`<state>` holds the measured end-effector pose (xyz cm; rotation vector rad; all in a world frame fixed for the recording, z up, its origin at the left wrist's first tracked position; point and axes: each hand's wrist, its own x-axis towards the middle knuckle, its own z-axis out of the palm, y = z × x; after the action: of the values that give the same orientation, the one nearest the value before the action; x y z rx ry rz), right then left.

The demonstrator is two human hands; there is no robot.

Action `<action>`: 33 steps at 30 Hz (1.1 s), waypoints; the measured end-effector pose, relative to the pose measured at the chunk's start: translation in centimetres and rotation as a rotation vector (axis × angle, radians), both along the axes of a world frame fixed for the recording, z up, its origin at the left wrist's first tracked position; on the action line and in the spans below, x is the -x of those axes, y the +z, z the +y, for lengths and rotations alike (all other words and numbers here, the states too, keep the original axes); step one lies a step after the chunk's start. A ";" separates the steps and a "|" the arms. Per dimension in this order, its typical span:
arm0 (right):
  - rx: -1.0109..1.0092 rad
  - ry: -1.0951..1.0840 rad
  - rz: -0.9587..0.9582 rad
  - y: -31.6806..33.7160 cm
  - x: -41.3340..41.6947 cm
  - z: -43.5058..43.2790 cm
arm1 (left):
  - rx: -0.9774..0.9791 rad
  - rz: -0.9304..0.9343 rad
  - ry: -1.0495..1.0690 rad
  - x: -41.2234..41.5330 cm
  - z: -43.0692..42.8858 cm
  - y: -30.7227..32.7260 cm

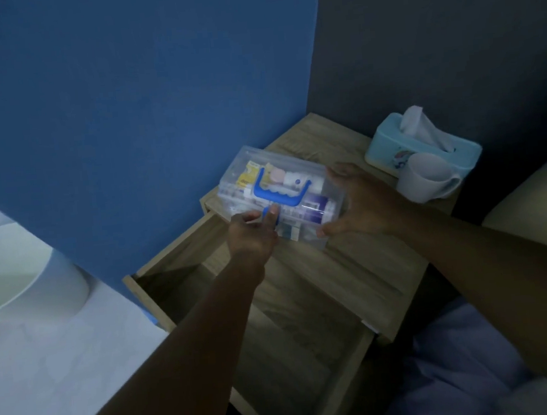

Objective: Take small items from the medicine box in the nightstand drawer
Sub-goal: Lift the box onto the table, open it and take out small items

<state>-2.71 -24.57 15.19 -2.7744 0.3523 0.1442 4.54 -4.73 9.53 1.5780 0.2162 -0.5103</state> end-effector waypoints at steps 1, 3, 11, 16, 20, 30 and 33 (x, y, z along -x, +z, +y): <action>0.021 0.005 0.023 0.2 0.0 0.1 | -0.022 -0.015 -0.009 0.0 0.1 0.0; 0.070 0.012 0.054 0.4 -0.1 0.3 | -0.074 -0.061 -0.018 0.1 0.3 0.1; 0.116 -0.009 0.099 1.2 -0.5 1.2 | -0.503 -0.425 -0.285 2.2 2.2 -1.0; 0.040 0.006 0.083 2.6 -0.5 1.2 | -0.592 -0.527 -0.381 2.6 3.2 -1.1; -0.115 -0.023 0.009 4.8 -0.7 -0.4 | -0.888 -0.732 -0.514 1.1 3.7 0.0; -0.353 -0.348 -0.507 5.7 -3.8 -5.3 | -1.096 -0.986 -0.676 -1.6 3.3 0.4; -0.449 -0.490 -0.497 3.7 -4.6 -5.4 | -1.145 -0.935 -0.746 -1.4 2.8 0.0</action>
<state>1.88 -29.97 18.84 -2.1123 0.7401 -0.5097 5.94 -1.90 9.56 2.8461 -1.0003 -0.1071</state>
